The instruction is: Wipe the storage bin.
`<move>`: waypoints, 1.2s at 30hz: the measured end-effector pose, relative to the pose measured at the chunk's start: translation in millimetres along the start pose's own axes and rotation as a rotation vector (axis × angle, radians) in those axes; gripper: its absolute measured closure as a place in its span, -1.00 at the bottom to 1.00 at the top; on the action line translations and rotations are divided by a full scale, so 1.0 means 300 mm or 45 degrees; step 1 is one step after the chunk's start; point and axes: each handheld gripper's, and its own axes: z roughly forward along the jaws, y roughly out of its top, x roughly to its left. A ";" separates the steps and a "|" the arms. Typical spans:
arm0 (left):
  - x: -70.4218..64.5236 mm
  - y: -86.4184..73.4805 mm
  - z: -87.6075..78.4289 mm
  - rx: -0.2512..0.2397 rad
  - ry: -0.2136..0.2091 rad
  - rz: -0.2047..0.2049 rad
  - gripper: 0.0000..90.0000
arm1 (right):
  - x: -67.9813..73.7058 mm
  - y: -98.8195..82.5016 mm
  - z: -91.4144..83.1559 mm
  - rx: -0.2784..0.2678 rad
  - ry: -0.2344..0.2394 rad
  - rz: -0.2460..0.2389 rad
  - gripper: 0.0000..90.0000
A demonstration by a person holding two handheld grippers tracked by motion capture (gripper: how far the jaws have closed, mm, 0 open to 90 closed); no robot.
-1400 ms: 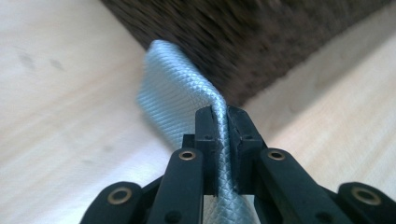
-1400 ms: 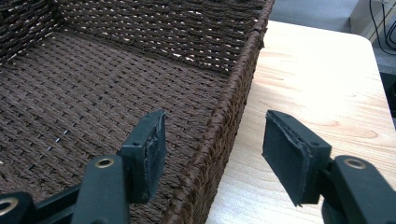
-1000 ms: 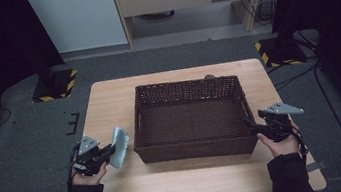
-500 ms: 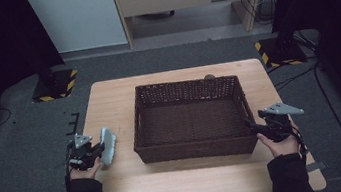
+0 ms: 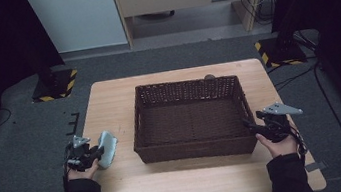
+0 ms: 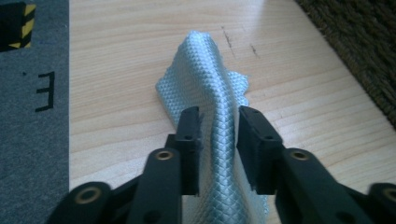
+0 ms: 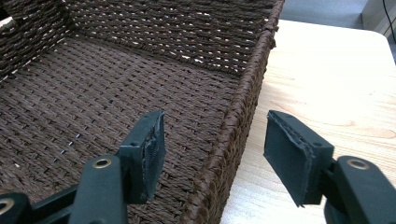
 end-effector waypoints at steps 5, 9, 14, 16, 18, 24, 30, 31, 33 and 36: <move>-0.002 0.020 -0.046 -0.097 -0.003 -0.012 0.27 | -0.001 0.002 -0.004 -0.013 -0.003 0.002 -0.15; -0.028 0.053 -0.100 -0.198 -0.031 -0.014 0.22 | -0.002 0.007 -0.012 -0.022 -0.002 0.004 -0.13; -0.095 0.095 -0.130 -0.258 -0.111 0.005 0.23 | 0.003 0.006 -0.013 -0.007 0.008 -0.006 0.07; -0.132 0.113 -0.135 -0.276 -0.137 0.027 0.25 | 0.007 0.007 -0.012 -0.001 0.007 -0.005 0.15; -0.172 0.133 -0.134 -0.286 -0.171 0.051 0.26 | 0.013 0.006 -0.011 0.009 0.011 -0.017 0.22; -0.286 0.186 -0.109 -0.290 -0.263 0.115 0.33 | 0.016 0.003 -0.011 0.019 -0.031 -0.034 0.47; -0.320 0.182 -0.072 -0.263 -0.315 0.131 0.44 | 0.011 0.004 -0.006 0.011 -0.037 -0.041 0.55; -0.316 0.182 -0.072 -0.258 -0.328 0.122 0.46 | 0.013 0.004 -0.002 0.009 -0.050 -0.051 0.55; -0.312 0.180 -0.072 -0.258 -0.348 0.111 0.52 | 0.019 0.005 0.001 0.008 -0.063 -0.060 0.56; -0.312 0.177 -0.078 -0.255 -0.355 0.121 0.59 | 0.023 0.008 0.010 0.003 -0.073 -0.064 0.56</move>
